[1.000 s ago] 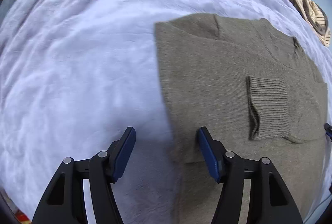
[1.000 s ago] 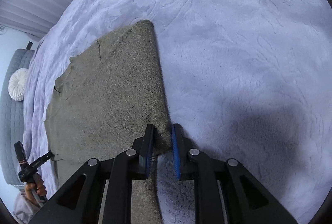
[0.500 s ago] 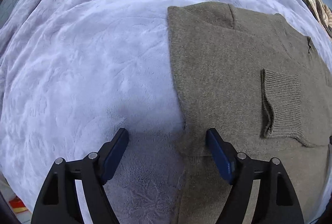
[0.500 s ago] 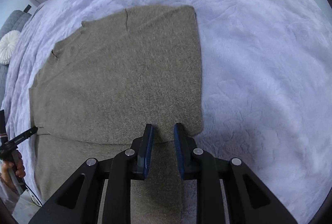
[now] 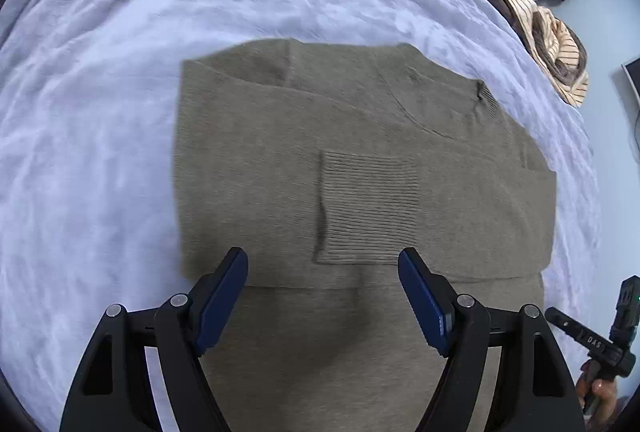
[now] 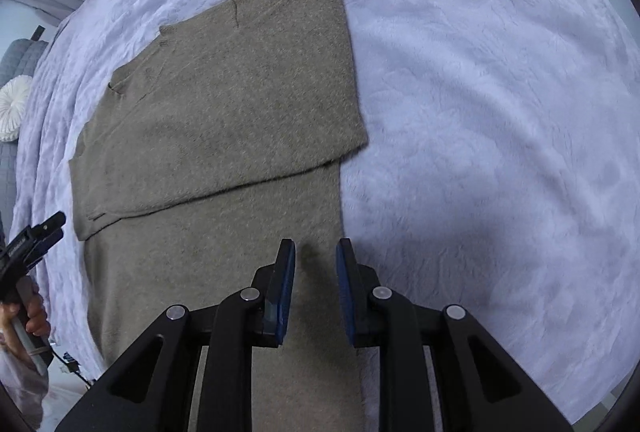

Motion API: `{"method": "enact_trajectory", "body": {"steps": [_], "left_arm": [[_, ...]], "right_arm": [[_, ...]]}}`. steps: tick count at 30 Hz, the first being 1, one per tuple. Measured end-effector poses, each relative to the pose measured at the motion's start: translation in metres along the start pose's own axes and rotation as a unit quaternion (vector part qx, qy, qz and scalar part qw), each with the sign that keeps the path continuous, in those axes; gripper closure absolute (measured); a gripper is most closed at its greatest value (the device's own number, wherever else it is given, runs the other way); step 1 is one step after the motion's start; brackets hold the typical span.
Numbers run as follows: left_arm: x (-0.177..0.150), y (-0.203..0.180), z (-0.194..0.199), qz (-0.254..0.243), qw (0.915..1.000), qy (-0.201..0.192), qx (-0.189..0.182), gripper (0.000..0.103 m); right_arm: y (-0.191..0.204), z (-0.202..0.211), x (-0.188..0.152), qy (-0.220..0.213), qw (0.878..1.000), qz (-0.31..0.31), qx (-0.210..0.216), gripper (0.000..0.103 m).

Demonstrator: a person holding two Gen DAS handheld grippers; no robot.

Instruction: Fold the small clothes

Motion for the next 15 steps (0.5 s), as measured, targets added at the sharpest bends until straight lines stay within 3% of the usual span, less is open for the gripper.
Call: {"method": "enact_trajectory", "body": {"steps": [1, 4, 9, 11, 13, 15], "left_arm": [[-0.003, -0.006, -0.009, 0.000, 0.9999, 0.012, -0.005, 0.027], [-0.015, -0.008, -0.028, 0.004, 0.9989, 0.045, -0.004, 0.089], [-0.010, -0.017, -0.005, -0.008, 0.9996, 0.001, -0.026, 0.088], [-0.021, -0.014, -0.011, -0.025, 0.9995, 0.014, -0.009, 0.090], [-0.032, 0.000, -0.024, -0.029, 0.9987, 0.038, 0.018, 0.101], [-0.039, 0.004, -0.024, -0.015, 0.9985, 0.046, 0.025, 0.101]], "right_arm": [[0.004, 0.004, -0.004, 0.001, 1.000, -0.001, 0.005, 0.080], [0.015, 0.009, -0.011, 0.004, 1.000, -0.002, 0.017, 0.080], [0.025, 0.011, -0.022, 0.011, 1.000, -0.001, 0.029, 0.080], [0.023, 0.007, -0.027, 0.018, 0.999, -0.001, 0.027, 0.080], [0.021, 0.001, -0.032, 0.031, 0.999, -0.009, 0.021, 0.080], [0.019, 0.002, -0.035, 0.037, 0.999, -0.018, 0.022, 0.080]]}}
Point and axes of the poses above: each gripper's, at about its wrist camera, not at the fingertips, and z roughly against the way its jaws point, y to its left, x to its top, the point moved 8 cm from there along -z, roughly the way its jaws point, and after that the axes turned 15 degrees about -y, right-handed, at the moved point
